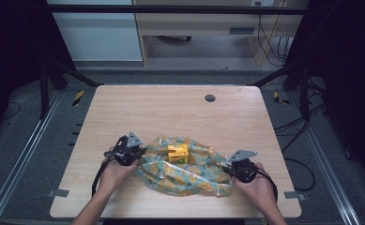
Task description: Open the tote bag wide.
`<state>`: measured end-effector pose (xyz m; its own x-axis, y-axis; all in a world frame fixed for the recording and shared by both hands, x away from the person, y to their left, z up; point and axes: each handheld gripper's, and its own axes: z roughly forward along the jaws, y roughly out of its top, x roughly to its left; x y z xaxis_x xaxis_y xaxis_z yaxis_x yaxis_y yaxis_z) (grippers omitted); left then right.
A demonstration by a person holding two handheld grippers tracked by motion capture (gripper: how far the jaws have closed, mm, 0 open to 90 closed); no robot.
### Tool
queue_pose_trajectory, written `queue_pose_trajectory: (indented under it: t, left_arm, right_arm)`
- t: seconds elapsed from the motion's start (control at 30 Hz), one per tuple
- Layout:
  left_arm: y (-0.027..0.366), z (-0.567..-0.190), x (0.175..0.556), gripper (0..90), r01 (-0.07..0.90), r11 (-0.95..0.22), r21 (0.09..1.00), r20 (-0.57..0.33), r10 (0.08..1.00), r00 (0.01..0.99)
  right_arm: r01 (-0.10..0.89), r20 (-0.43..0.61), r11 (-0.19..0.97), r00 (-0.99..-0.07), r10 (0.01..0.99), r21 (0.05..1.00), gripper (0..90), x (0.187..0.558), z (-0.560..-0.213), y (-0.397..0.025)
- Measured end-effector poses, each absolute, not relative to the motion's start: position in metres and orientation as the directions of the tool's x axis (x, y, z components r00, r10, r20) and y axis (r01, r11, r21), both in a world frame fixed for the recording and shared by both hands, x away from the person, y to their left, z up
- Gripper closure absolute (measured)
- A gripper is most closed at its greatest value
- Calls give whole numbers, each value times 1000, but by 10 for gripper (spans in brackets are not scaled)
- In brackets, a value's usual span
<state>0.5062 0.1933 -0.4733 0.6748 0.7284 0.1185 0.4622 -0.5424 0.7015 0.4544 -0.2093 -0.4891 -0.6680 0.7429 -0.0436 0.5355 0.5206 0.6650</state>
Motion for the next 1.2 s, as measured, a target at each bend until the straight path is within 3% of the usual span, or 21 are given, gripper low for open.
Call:
queue_pose_trajectory:
  t: [1.2]
  left_arm:
    - [193, -488, 511, 900, 483, -543, 687, 115, 737, 666]
  right_arm:
    - [567, -62, 491, -611, 789, 661, 900, 481, -494, -216]
